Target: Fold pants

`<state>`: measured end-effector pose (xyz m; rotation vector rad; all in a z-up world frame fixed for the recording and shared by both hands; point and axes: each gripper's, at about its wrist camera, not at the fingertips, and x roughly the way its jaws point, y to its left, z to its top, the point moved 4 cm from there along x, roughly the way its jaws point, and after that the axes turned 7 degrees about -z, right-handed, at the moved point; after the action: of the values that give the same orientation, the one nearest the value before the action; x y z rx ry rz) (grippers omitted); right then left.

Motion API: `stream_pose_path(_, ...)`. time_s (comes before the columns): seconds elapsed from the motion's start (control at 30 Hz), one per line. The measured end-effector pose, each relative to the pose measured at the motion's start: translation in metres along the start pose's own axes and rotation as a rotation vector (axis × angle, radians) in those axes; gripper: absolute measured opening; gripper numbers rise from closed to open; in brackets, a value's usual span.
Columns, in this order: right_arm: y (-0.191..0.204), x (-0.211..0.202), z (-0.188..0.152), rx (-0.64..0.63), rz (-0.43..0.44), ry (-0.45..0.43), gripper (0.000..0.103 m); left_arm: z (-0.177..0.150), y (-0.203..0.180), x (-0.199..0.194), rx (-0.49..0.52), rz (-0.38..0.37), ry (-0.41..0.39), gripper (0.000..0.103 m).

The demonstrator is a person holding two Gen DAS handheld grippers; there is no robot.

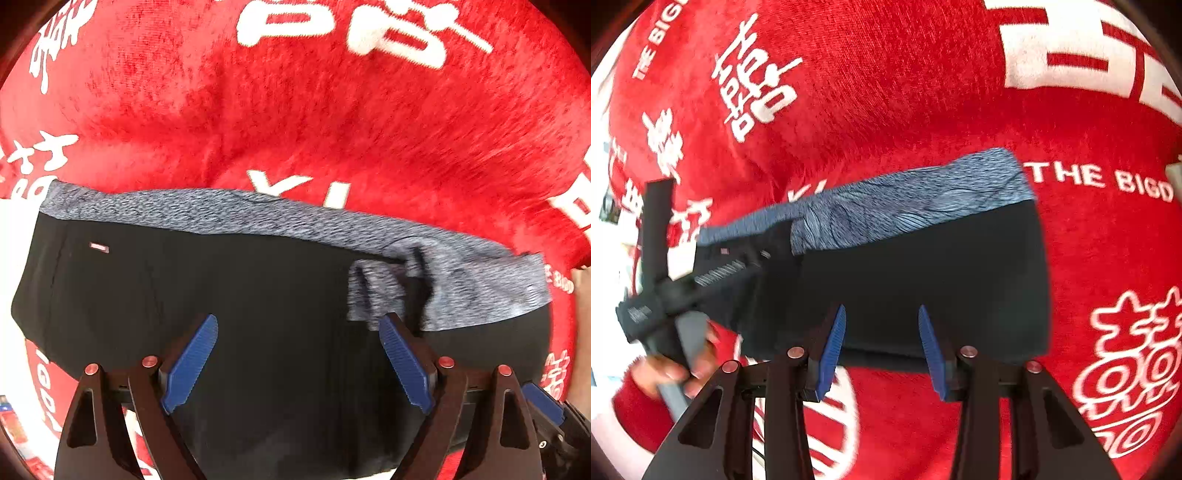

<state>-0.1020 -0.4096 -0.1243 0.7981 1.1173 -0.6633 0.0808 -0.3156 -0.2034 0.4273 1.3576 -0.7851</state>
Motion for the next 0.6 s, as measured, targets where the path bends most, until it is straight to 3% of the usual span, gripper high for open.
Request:
stream_pose_path(0.1, 0.014, 0.022, -0.007, -0.005, -0.006, 0.045, 0.045, -0.002, 0.012, -0.003, 0.006, -0.001, 0.000, 0.090)
stream_pose_path(0.17, 0.021, 0.038, -0.017, -0.029, -0.056, 0.084, 0.045, -0.003, 0.027, -0.007, 0.008, 0.008, 0.005, 0.090)
stream_pose_path(0.23, 0.027, 0.036, -0.021, -0.056, -0.095, 0.055, 0.045, -0.010, 0.044, -0.014, -0.013, 0.009, 0.011, 0.090)
stream_pose_path(0.43, 0.040, 0.038, -0.021, -0.116, -0.186, 0.093, 0.045, -0.033, 0.100, -0.025, -0.143, -0.026, 0.028, 0.090)
stream_pose_path(0.6, 0.064, 0.040, -0.024, -0.204, -0.268, 0.115, 0.050, -0.049, 0.128, -0.025, -0.190, -0.033, 0.043, 0.090)
